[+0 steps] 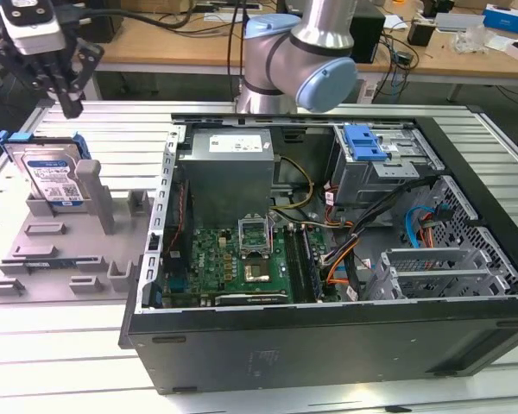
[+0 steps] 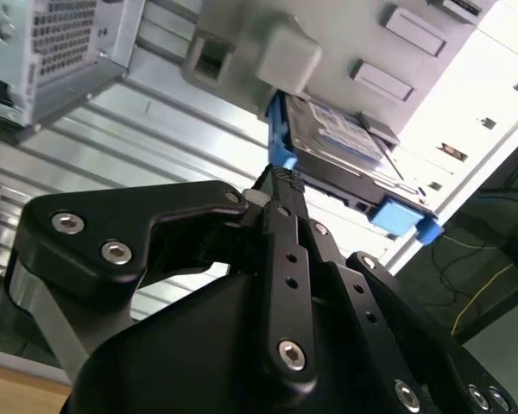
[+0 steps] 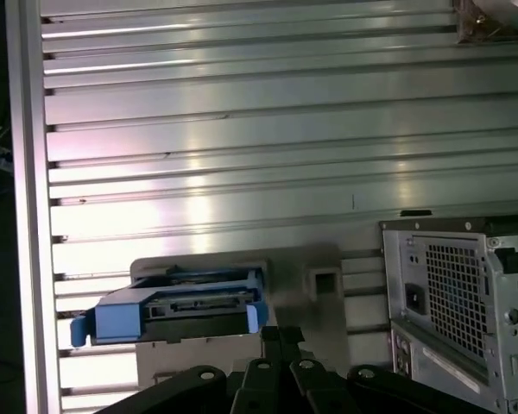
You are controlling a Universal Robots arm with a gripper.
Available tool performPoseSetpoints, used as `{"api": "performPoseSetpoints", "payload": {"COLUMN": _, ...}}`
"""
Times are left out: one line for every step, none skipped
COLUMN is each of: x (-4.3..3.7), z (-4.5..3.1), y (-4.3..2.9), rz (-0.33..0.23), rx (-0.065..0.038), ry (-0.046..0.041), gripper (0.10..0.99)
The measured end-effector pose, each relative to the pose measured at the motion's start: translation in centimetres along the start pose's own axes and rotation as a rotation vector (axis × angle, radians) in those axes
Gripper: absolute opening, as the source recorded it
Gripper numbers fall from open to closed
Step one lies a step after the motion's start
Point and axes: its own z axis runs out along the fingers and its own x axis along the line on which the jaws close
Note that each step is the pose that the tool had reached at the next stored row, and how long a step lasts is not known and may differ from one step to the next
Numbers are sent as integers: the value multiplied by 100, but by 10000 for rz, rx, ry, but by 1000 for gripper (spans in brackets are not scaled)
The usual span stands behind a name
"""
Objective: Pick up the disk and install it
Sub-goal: 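Reach for the disk, then pick up the disk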
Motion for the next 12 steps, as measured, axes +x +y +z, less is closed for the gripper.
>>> {"api": "performPoseSetpoints", "payload": {"x": 45, "z": 6, "y": 10, "rz": 2, "rx": 0, "ry": 5, "gripper": 106}}
{"api": "performPoseSetpoints", "payload": {"x": 93, "z": 11, "y": 20, "rz": 3, "rx": 1, "ry": 11, "gripper": 106}}
{"api": "performPoseSetpoints", "payload": {"x": 135, "z": 15, "y": 29, "rz": 2, "rx": 1, "ry": 18, "gripper": 106}}
{"api": "performPoseSetpoints", "payload": {"x": 163, "z": 17, "y": 34, "rz": 4, "rx": 1, "ry": 24, "gripper": 106}}
{"api": "performPoseSetpoints", "payload": {"x": 164, "z": 18, "y": 34, "rz": 2, "rx": 1, "ry": 25, "gripper": 106}}
{"api": "performPoseSetpoints", "payload": {"x": 164, "z": 17, "y": 34, "rz": 1, "rx": 1, "ry": 25, "gripper": 106}}
{"api": "performPoseSetpoints", "payload": {"x": 165, "z": 17, "y": 34, "rz": 2, "rx": 3, "ry": 27, "gripper": 106}}
{"api": "performPoseSetpoints", "payload": {"x": 166, "z": 17, "y": 34, "rz": 3, "rx": 2, "ry": 26, "gripper": 106}}
{"api": "performPoseSetpoints", "payload": {"x": 166, "z": 17, "y": 34, "rz": 3, "rx": 2, "ry": 26, "gripper": 106}}
{"api": "performPoseSetpoints", "payload": {"x": 166, "z": 17, "y": 34, "rz": 3, "rx": 2, "ry": 26, "gripper": 106}}
{"api": "performPoseSetpoints", "payload": {"x": 166, "z": 17, "y": 34, "rz": 3, "rx": 2, "ry": 26, "gripper": 106}}
{"api": "performPoseSetpoints", "payload": {"x": 167, "z": 17, "y": 34, "rz": 3, "rx": 2, "ry": 26, "gripper": 106}}
